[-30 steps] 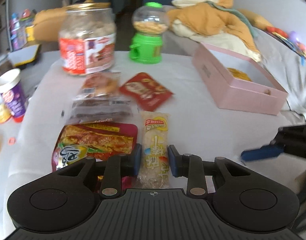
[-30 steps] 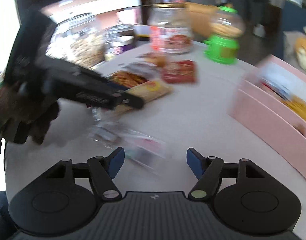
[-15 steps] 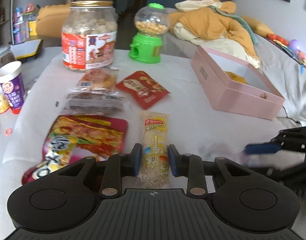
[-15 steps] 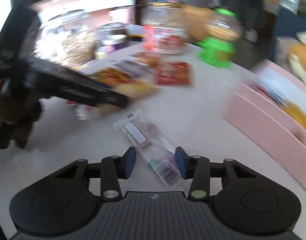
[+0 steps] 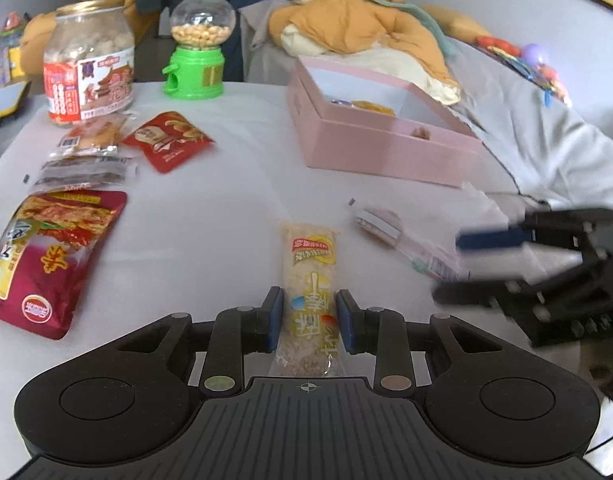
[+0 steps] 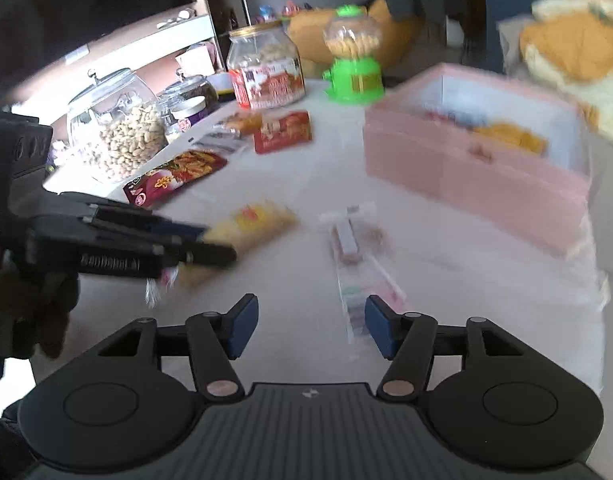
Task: Organize snacks
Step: 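Grasp the clear biscuit-stick packet with the right gripper, then carry both packets over the pink box and open both grippers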
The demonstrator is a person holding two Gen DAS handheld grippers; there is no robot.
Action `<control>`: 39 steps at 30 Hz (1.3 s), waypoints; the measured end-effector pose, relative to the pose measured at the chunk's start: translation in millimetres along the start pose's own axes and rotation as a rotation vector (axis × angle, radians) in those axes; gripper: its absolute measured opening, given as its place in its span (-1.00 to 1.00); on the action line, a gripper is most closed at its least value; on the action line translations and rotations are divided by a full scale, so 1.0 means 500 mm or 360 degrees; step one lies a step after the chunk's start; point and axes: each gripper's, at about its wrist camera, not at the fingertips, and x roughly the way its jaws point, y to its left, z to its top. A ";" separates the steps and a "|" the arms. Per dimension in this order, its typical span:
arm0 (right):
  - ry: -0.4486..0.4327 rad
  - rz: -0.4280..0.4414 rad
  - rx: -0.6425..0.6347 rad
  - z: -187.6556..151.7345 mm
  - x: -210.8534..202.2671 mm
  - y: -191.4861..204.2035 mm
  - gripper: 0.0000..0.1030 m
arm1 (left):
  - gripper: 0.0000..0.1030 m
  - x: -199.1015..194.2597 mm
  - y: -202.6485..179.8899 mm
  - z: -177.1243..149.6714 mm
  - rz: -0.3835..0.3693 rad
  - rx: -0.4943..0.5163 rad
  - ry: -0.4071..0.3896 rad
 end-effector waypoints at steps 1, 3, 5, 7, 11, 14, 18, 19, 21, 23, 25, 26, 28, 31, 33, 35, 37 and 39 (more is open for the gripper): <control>-0.0028 -0.0058 -0.0031 0.003 0.000 0.005 0.28 | -0.35 0.000 -0.003 -0.001 0.0011 0.0008 -0.0001; -0.0066 -0.0173 -0.0040 0.013 0.015 0.007 0.28 | -0.35 0.002 -0.006 -0.003 0.0024 0.0001 -0.0004; -0.0072 -0.0224 -0.0013 0.026 0.036 0.000 0.28 | -0.34 0.002 -0.007 -0.003 0.0034 -0.0004 -0.0007; -0.0066 -0.0240 0.0040 0.040 0.067 -0.013 0.28 | -0.34 0.001 -0.010 -0.004 0.0046 -0.0003 -0.0009; -0.0024 -0.0258 0.0102 0.052 0.109 -0.026 0.07 | -0.33 0.003 -0.013 -0.002 0.0062 -0.0002 0.0000; -0.0008 -0.0257 -0.0022 0.041 0.098 -0.001 -0.24 | -0.33 0.011 -0.019 0.006 0.0075 0.0007 0.0011; 0.0008 -0.0141 0.0071 0.023 0.069 -0.010 -0.25 | -0.32 0.034 -0.027 0.028 0.0097 0.0033 0.0023; 0.0006 -0.0158 0.0082 0.020 0.062 -0.013 -0.25 | -0.32 0.038 -0.029 0.032 0.0105 0.0033 0.0027; -0.0006 -0.0191 0.0111 0.011 0.043 -0.025 -0.25 | -0.31 0.044 -0.036 0.038 0.0124 0.0055 0.0039; -0.0016 -0.0204 0.0133 0.004 0.028 -0.037 -0.25 | -0.31 0.047 -0.040 0.038 0.0139 0.0080 0.0044; -0.0027 -0.0230 0.0145 -0.005 0.015 -0.049 -0.25 | -0.28 0.047 -0.044 0.034 0.0149 0.0101 0.0037; -0.0030 -0.0245 0.0150 -0.009 0.010 -0.053 -0.25 | -0.27 0.046 -0.046 0.030 0.0153 0.0112 0.0023; -0.0031 -0.0267 0.0168 -0.019 0.008 -0.062 -0.25 | -0.27 0.044 -0.050 0.021 0.0168 0.0127 -0.0003; -0.0039 -0.0271 0.0205 -0.030 0.005 -0.070 -0.25 | -0.27 0.032 -0.059 0.007 0.0192 0.0111 -0.0015; -0.0067 -0.0265 0.0224 -0.035 -0.005 -0.074 -0.25 | -0.27 0.024 -0.069 -0.004 0.0206 0.0167 -0.0019; -0.0109 -0.0264 0.0238 -0.040 -0.020 -0.078 -0.25 | -0.34 0.019 -0.078 -0.014 0.0241 0.0230 -0.0043; -0.0152 -0.0275 0.0247 -0.044 -0.034 -0.081 -0.25 | -0.36 0.012 -0.079 -0.015 0.0225 0.0192 -0.0056; -0.0185 -0.0287 0.0252 -0.050 -0.048 -0.086 -0.25 | -0.36 0.000 -0.079 0.005 0.0126 0.0128 -0.0112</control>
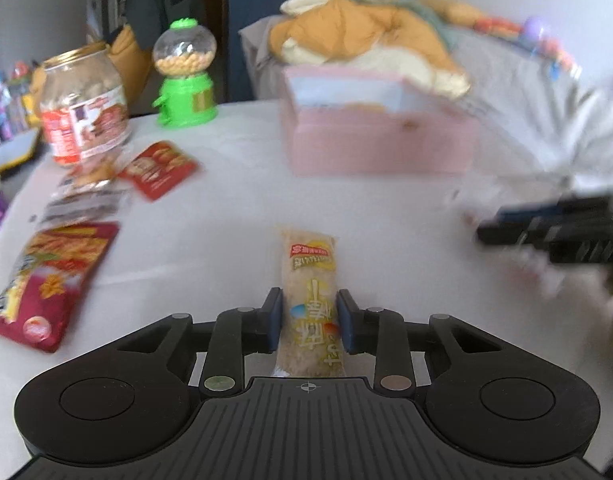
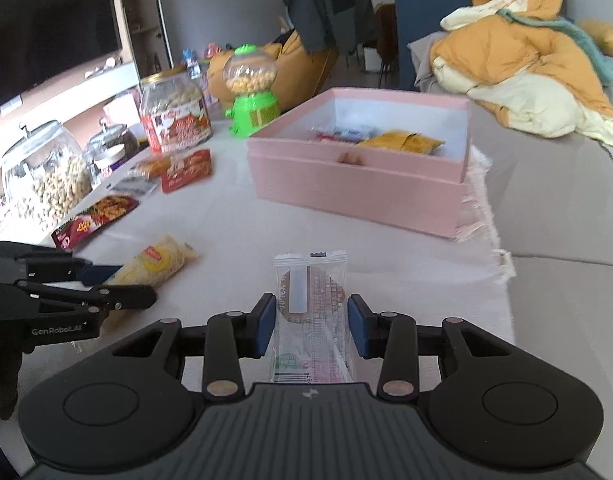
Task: Organize snacks
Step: 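Carry both packets over the pink box and open both grippers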
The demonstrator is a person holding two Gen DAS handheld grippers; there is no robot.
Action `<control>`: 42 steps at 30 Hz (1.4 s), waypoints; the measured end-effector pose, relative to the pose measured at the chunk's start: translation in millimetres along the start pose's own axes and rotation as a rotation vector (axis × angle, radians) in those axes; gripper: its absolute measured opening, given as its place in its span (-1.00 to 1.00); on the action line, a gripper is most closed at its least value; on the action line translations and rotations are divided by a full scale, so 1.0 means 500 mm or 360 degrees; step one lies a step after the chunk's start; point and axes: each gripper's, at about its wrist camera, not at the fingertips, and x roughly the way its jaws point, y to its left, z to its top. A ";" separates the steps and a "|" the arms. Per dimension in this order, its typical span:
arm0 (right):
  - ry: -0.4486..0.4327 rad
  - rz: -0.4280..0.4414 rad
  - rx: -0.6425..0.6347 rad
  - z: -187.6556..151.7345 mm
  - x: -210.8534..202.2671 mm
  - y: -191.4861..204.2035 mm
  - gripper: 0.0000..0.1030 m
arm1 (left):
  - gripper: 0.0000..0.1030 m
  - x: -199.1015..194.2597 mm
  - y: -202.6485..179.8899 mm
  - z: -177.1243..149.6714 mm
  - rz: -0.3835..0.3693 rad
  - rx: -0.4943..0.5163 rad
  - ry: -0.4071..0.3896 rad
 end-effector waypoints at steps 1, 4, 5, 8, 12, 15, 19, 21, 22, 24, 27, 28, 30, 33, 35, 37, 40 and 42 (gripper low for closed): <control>-0.0011 -0.0004 0.0003 -0.001 -0.005 -0.003 -0.24 | -0.36 -0.009 -0.002 0.020 -0.0028 -0.0021 -0.0069; -0.0043 -0.0012 0.0011 0.002 -0.018 -0.018 -0.25 | -0.36 -0.035 -0.023 0.124 -0.0090 -0.0030 -0.0340; -0.0057 -0.0015 0.0016 0.005 -0.022 -0.023 -0.25 | -0.36 -0.036 -0.028 0.164 -0.0156 -0.0077 -0.0418; -0.0099 -0.0024 0.0036 0.015 -0.030 -0.036 -0.25 | -0.36 0.017 -0.036 0.281 -0.0351 -0.0279 -0.0519; -0.0113 -0.0046 0.0066 0.027 -0.027 -0.046 -0.25 | -0.36 0.207 -0.062 0.383 -0.0333 -0.0375 -0.0238; -0.0109 -0.0081 0.0042 0.030 -0.021 -0.047 -0.25 | -0.36 0.309 -0.064 0.381 -0.0322 -0.0397 -0.0073; -0.0094 -0.0107 0.0007 0.039 -0.014 -0.056 -0.25 | -0.39 0.293 -0.040 0.348 -0.0323 -0.0342 -0.0239; -0.0100 -0.0113 0.0009 0.052 -0.012 -0.063 -0.25 | -0.39 0.253 -0.021 0.333 -0.0318 -0.0342 -0.0298; -0.0113 -0.0108 0.0012 0.062 -0.015 -0.064 -0.25 | -0.39 0.230 -0.008 0.326 -0.0334 -0.0343 -0.0317; -0.0162 -0.0077 0.0035 0.092 -0.027 -0.070 -0.25 | -0.39 0.175 0.022 0.300 -0.0355 -0.0351 -0.0365; -0.0262 -0.0059 0.0117 0.171 -0.037 -0.092 -0.25 | -0.39 0.113 0.062 0.249 -0.0330 -0.0362 -0.0391; -0.0266 -0.0068 0.0158 0.207 -0.027 -0.104 -0.24 | -0.39 0.103 0.073 0.229 -0.0345 -0.0375 -0.0385; -0.0258 -0.0059 0.0232 0.280 0.014 -0.129 -0.16 | -0.39 0.089 0.101 0.187 -0.0372 -0.0425 -0.0314; -0.0248 -0.0147 0.0196 0.364 0.096 -0.148 0.25 | -0.39 0.061 0.149 0.133 -0.0335 -0.0489 -0.0223; -0.0185 -0.0270 0.0204 0.386 0.140 -0.152 0.26 | -0.39 0.027 0.189 0.102 -0.0264 -0.0527 -0.0234; -0.0130 -0.0265 0.0208 0.385 0.164 -0.147 0.26 | -0.39 -0.016 0.231 0.072 -0.0178 -0.0548 -0.0306; -0.0087 -0.0269 0.0183 0.366 0.175 -0.107 0.26 | -0.39 -0.082 0.290 0.031 0.0050 -0.0583 -0.0456; -0.0073 -0.0236 0.0121 0.351 0.174 -0.057 0.27 | -0.39 -0.115 0.323 0.013 0.0242 -0.0632 -0.0530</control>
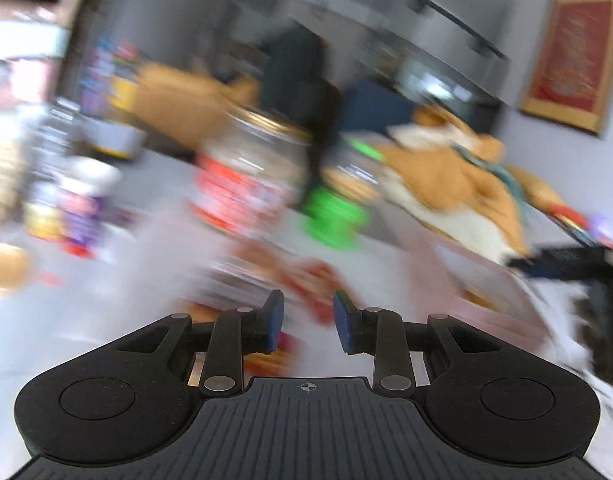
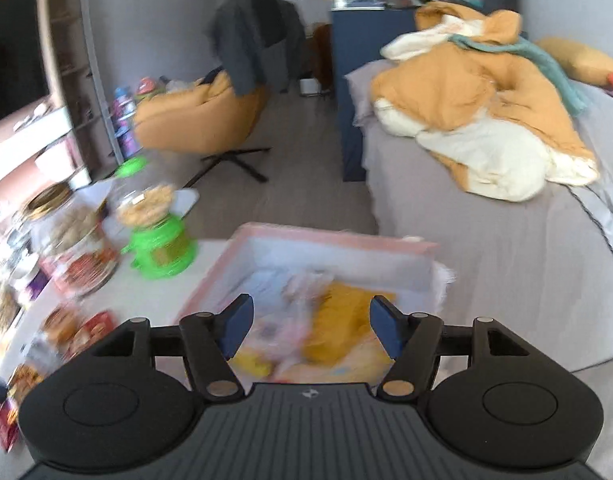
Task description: Organize snacks
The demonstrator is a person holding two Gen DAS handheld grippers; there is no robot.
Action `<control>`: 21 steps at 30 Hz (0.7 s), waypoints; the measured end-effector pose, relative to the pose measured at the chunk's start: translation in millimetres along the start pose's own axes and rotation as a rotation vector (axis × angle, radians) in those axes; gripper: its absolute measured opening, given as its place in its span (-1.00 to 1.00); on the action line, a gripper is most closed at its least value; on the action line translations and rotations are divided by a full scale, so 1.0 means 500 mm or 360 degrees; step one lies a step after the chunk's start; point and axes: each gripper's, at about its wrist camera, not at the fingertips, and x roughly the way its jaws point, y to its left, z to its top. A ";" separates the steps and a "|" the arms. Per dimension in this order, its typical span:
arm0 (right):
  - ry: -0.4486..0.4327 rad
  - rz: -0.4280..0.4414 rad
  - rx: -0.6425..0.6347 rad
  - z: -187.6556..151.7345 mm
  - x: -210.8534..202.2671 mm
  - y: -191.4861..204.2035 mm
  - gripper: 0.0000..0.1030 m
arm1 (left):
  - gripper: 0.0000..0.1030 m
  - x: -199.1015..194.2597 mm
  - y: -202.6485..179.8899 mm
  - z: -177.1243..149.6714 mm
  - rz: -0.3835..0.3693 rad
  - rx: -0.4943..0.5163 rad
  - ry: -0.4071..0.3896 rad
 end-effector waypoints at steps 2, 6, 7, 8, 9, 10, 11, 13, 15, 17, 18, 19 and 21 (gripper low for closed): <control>0.0011 0.0059 -0.0084 -0.014 -0.009 0.056 0.31 | -0.39 -0.018 0.037 0.007 0.0139 -0.0052 -0.0050; 0.0093 0.0254 -0.0254 -0.025 0.007 0.205 0.46 | -0.39 -0.028 0.101 -0.001 0.0181 -0.0207 -0.0004; 0.0126 0.0312 -0.0276 -0.030 0.018 0.243 0.46 | -0.39 -0.024 0.103 -0.004 0.0173 -0.0211 0.0016; 0.0153 0.0355 -0.0293 -0.036 0.031 0.275 0.46 | -0.39 -0.023 0.104 -0.010 0.0163 -0.0199 0.0036; 0.0181 0.0385 -0.0321 -0.044 0.050 0.313 0.46 | -0.39 -0.021 0.104 -0.016 0.0155 -0.0185 0.0050; 0.0197 0.0390 -0.0351 -0.051 0.066 0.339 0.46 | -0.39 -0.029 0.111 -0.023 0.0148 -0.0177 0.0056; 0.0209 0.0377 -0.0382 -0.059 0.084 0.365 0.46 | -0.39 -0.027 0.112 -0.030 0.0144 -0.0173 0.0059; 0.0227 0.0341 -0.0420 -0.075 0.125 0.411 0.46 | -0.39 -0.027 0.118 -0.041 0.0136 -0.0174 0.0061; 0.0245 0.0358 -0.0414 -0.085 0.156 0.437 0.46 | -0.39 -0.024 0.125 -0.054 0.0119 -0.0176 0.0065; 0.0245 0.0414 -0.0410 -0.087 0.176 0.454 0.46 | -0.39 -0.016 0.131 -0.062 0.0096 -0.0185 0.0087; 0.0237 0.0442 -0.0426 -0.089 0.179 0.466 0.46 | -0.39 -0.018 0.131 -0.061 0.0075 -0.0186 0.0080; 0.0228 0.0469 -0.0461 -0.094 0.175 0.481 0.46 | -0.39 -0.020 0.129 -0.063 0.0060 -0.0186 0.0073; 0.0223 0.0485 -0.0566 -0.103 0.181 0.520 0.46 | -0.39 -0.018 0.126 -0.066 0.0042 -0.0174 0.0080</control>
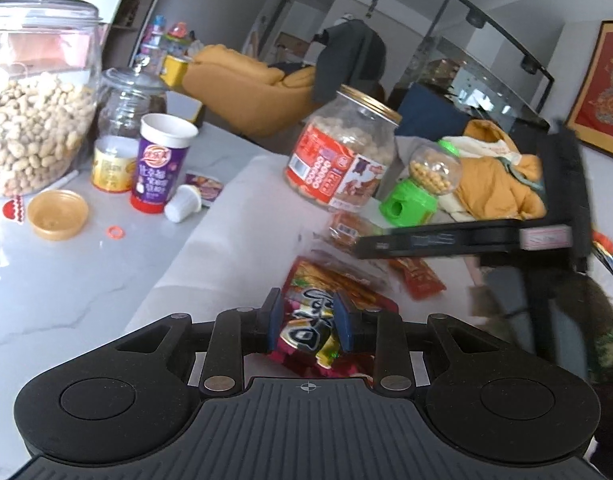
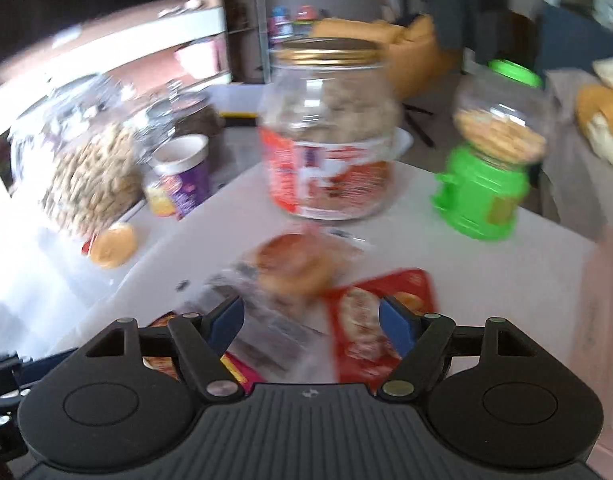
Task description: Organize snacks
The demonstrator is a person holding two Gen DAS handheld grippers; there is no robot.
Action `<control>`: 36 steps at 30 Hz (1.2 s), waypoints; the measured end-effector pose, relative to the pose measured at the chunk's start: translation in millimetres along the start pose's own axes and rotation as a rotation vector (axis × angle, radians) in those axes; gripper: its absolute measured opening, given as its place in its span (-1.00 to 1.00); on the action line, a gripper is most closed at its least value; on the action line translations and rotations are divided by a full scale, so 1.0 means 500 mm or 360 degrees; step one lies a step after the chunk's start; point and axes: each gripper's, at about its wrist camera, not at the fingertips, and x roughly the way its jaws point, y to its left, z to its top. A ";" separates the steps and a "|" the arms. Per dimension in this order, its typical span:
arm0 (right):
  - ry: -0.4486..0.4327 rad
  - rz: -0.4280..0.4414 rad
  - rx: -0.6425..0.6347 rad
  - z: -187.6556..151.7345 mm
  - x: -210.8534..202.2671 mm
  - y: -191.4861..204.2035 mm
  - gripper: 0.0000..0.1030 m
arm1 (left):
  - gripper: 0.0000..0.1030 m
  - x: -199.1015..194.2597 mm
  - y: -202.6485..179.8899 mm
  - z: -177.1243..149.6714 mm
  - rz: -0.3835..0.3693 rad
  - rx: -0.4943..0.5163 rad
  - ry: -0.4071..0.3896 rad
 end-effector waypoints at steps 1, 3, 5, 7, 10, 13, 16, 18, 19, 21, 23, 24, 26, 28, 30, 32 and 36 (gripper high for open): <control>0.0008 -0.0008 -0.0039 0.004 0.010 0.017 0.46 | -0.39 0.001 -0.001 -0.001 -0.0003 0.0005 0.0003; 0.0040 -0.0003 -0.0064 0.010 0.038 0.039 0.48 | -0.39 0.001 0.002 -0.001 -0.0016 -0.0002 0.0000; 0.0028 0.0030 -0.0020 0.013 0.057 0.045 0.63 | -0.39 0.001 0.009 -0.001 -0.0026 -0.0033 0.0001; 0.0031 0.0061 0.0022 0.014 0.069 0.043 0.64 | -0.39 0.001 0.015 -0.001 -0.0032 -0.0064 -0.0003; 0.0092 0.0110 0.0015 0.006 0.059 0.040 0.24 | -0.39 0.000 0.017 -0.001 -0.0026 -0.0075 -0.0006; 0.0118 0.0082 -0.0120 -0.017 0.019 0.044 -0.13 | -0.39 -0.002 0.015 -0.001 -0.0019 -0.0072 -0.0013; 0.0149 0.0105 -0.0122 -0.049 -0.026 0.026 -0.22 | -0.39 -0.001 0.014 0.000 -0.0001 -0.0071 -0.0015; 0.0167 0.0103 -0.0095 -0.074 -0.057 0.009 -0.24 | -0.39 -0.002 0.012 0.001 0.0015 -0.0060 -0.0019; 0.0176 0.0103 -0.0083 -0.089 -0.073 -0.001 -0.24 | -0.39 -0.003 0.009 0.003 0.0023 -0.0047 -0.0025; 0.0176 0.0094 -0.0071 -0.119 -0.103 -0.018 -0.24 | -0.39 -0.011 -0.004 0.008 0.0022 -0.0017 -0.0044; 0.0168 0.0054 -0.0075 -0.148 -0.135 -0.037 -0.24 | -0.39 -0.017 -0.022 0.017 -0.0042 -0.0005 -0.0051; 0.0164 0.0038 -0.0073 -0.162 -0.148 -0.046 -0.24 | -0.39 -0.017 -0.038 0.027 -0.0085 0.0020 -0.0050; 0.0157 0.0003 -0.0069 -0.189 -0.176 -0.063 -0.23 | -0.39 -0.008 -0.068 0.049 -0.0118 0.0075 -0.0049; 0.0149 -0.0034 -0.0087 -0.216 -0.201 -0.072 -0.14 | -0.39 0.016 -0.101 0.077 -0.0128 0.0124 -0.0035; 0.0131 -0.0053 -0.0122 -0.238 -0.220 -0.072 -0.03 | -0.39 0.052 -0.131 0.103 -0.0120 0.0181 -0.0028; 0.0096 -0.0062 -0.0134 -0.257 -0.237 -0.075 0.18 | -0.39 0.108 -0.155 0.124 -0.0081 0.0190 0.0059; 0.0016 -0.0072 -0.0090 -0.289 -0.254 -0.091 0.31 | -0.39 0.222 -0.183 0.124 -0.0104 0.0108 0.0367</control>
